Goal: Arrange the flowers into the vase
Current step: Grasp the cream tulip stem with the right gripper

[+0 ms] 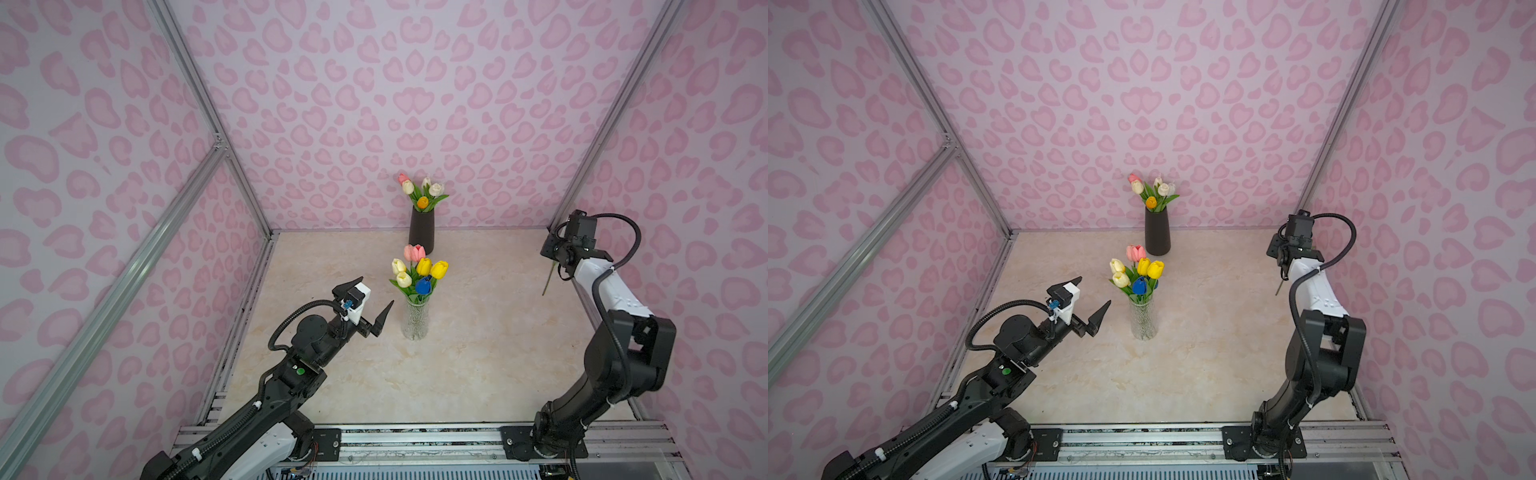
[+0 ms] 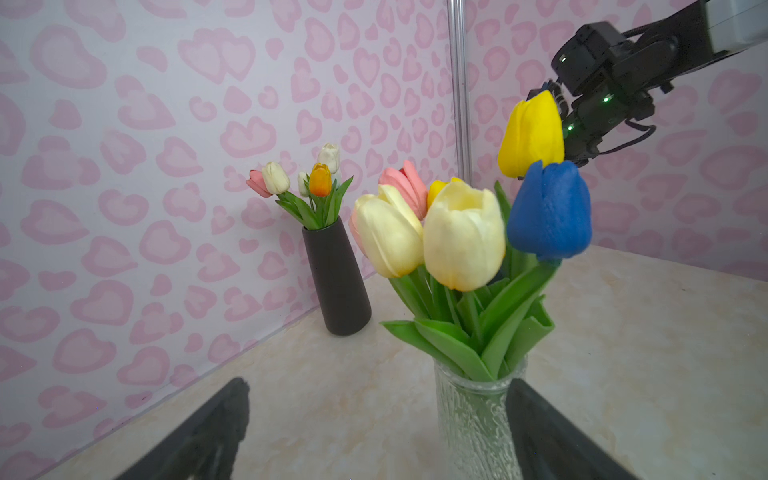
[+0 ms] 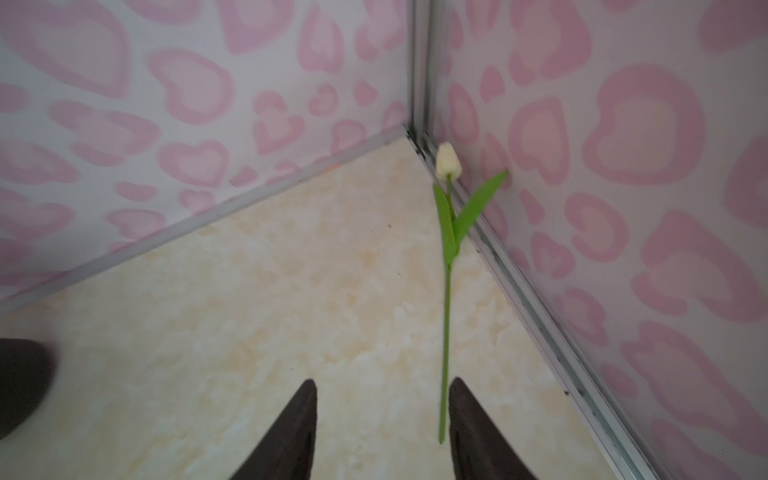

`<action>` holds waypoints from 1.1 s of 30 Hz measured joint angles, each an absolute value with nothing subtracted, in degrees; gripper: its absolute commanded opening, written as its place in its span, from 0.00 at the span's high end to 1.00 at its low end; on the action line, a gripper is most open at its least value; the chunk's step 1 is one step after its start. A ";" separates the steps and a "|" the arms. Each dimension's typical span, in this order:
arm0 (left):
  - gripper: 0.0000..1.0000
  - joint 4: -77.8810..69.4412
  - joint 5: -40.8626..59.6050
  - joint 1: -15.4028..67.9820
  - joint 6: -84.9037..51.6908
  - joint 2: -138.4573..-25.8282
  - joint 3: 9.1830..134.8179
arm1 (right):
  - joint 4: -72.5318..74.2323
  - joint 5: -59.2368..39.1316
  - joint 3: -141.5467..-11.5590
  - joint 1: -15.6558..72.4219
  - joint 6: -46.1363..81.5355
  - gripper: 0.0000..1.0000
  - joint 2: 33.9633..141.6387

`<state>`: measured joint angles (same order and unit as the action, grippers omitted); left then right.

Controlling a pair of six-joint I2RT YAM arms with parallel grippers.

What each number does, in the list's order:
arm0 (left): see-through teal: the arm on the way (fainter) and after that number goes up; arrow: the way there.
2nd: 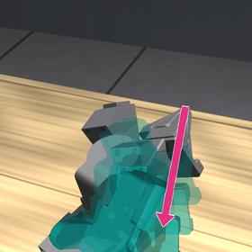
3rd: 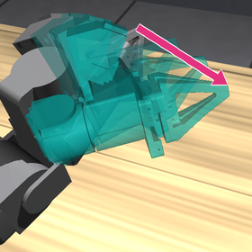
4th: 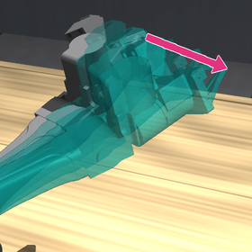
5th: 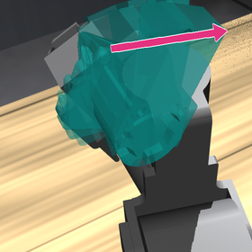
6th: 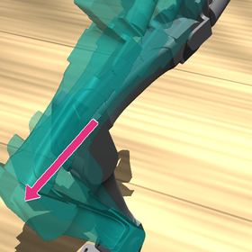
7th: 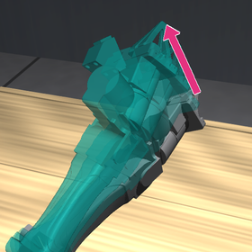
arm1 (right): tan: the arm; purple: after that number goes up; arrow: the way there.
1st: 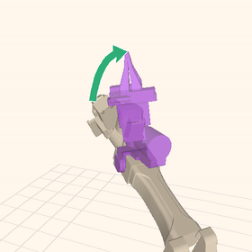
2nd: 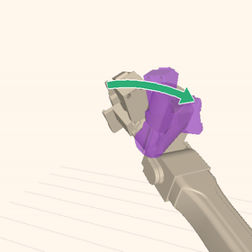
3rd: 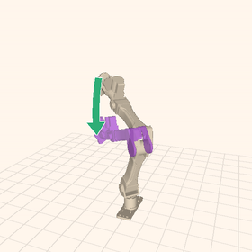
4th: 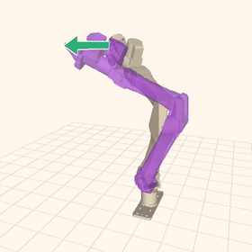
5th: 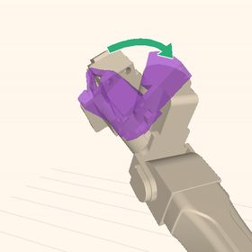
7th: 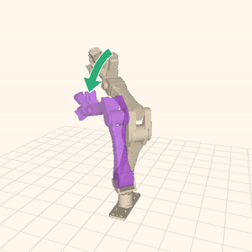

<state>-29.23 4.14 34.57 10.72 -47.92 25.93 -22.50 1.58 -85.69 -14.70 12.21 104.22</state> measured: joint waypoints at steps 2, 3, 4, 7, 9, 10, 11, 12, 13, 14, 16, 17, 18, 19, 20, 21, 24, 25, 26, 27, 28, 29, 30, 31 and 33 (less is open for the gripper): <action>0.02 -29.06 4.71 34.57 10.70 -48.97 26.11 | -27.31 2.39 -92.58 -17.10 11.68 0.48 111.90; 0.02 -28.84 4.84 34.57 10.70 -49.17 26.28 | -29.36 3.14 -95.20 -17.78 11.31 0.48 114.85; 0.02 -28.84 5.21 34.57 10.70 -49.28 26.55 | -31.29 3.03 -97.86 -18.31 10.94 0.48 117.84; 0.02 -28.95 5.82 34.59 10.70 -49.25 27.14 | -34.94 2.55 -102.72 -19.05 10.00 0.49 124.53; 0.02 -28.93 5.82 34.63 10.66 -49.06 27.09 | -37.10 1.30 -105.01 -19.29 9.74 0.49 127.52; 0.02 -28.97 5.82 34.63 10.52 -48.73 26.89 | -37.93 0.91 -106.32 -19.40 9.45 0.50 128.81; 0.02 -29.19 5.82 34.63 10.50 -48.45 26.61 | -38.63 0.73 -107.46 -19.44 9.43 0.51 129.75; 0.02 -29.39 5.82 34.70 10.48 -48.18 26.24 | -39.38 0.12 -109.14 -19.51 9.43 0.53 131.02; 0.02 -29.39 5.78 34.74 10.46 -48.07 25.93 | -39.72 -0.12 -110.78 -19.51 9.41 0.55 132.35; 0.02 -29.34 5.78 34.74 10.46 -48.05 25.80 | -39.92 -0.10 -112.29 -19.51 9.41 0.56 133.69; 0.02 -29.23 5.72 34.79 10.46 -47.77 25.61 | -41.30 -0.27 -115.28 -19.40 9.39 0.59 136.64; 0.02 -29.23 5.56 34.79 10.48 -47.51 25.56 | -41.87 -0.32 -116.36 -19.31 9.39 0.60 137.80; 0.02 -29.23 5.54 34.79 10.48 -47.24 25.54 | -42.74 -0.27 -117.67 -19.22 9.43 0.61 139.13; 0.02 -29.23 5.43 34.79 10.50 -46.98 25.54 | -43.05 -0.25 -119.31 -19.09 9.32 0.63 140.20; 0.02 -29.23 5.32 34.79 10.52 -46.83 25.54 | -43.33 0.05 -120.90 -18.94 9.32 0.66 141.29; 0.02 -29.23 5.21 34.79 10.55 -46.63 25.54 | -43.88 0.19 -123.24 -18.79 9.34 0.72 142.76; 0.02 -29.23 4.97 34.79 10.72 -46.28 25.54 | -45.12 0.40 -129.51 -18.22 9.41 0.88 146.50; 0.02 -29.21 4.86 34.79 10.74 -46.11 25.54 | -45.98 0.73 -130.87 -17.93 9.43 0.91 147.22; 0.02 -29.17 4.69 34.79 10.79 -45.78 25.54 | -46.70 1.39 -131.66 -17.61 9.45 0.94 147.57; 0.02 -29.17 4.56 34.79 10.94 -45.45 25.50 | -46.89 1.89 -131.72 -17.34 9.45 0.96 147.61; 0.02 -29.19 4.49 34.79 10.96 -45.04 25.36 | -46.63 2.44 -131.00 -16.99 9.50 0.99 147.20; 0.02 -29.19 4.40 34.79 11.00 -44.69 25.19 | -46.30 2.74 -129.36 -16.58 9.87 1.00 146.19; 0.02 -29.19 4.03 34.79 11.16 -44.51 25.08 | -45.95 2.81 -127.02 -16.25 9.91 1.00 144.84; 0.03 -29.15 3.81 34.79 11.18 -44.34 24.99 | -45.82 2.83 -123.90 -15.81 10.02 1.00 142.87; 0.02 -29.15 3.55 34.79 11.64 -44.29 24.97 | -46.28 2.44 -118.48 -14.66 10.61 1.00 139.22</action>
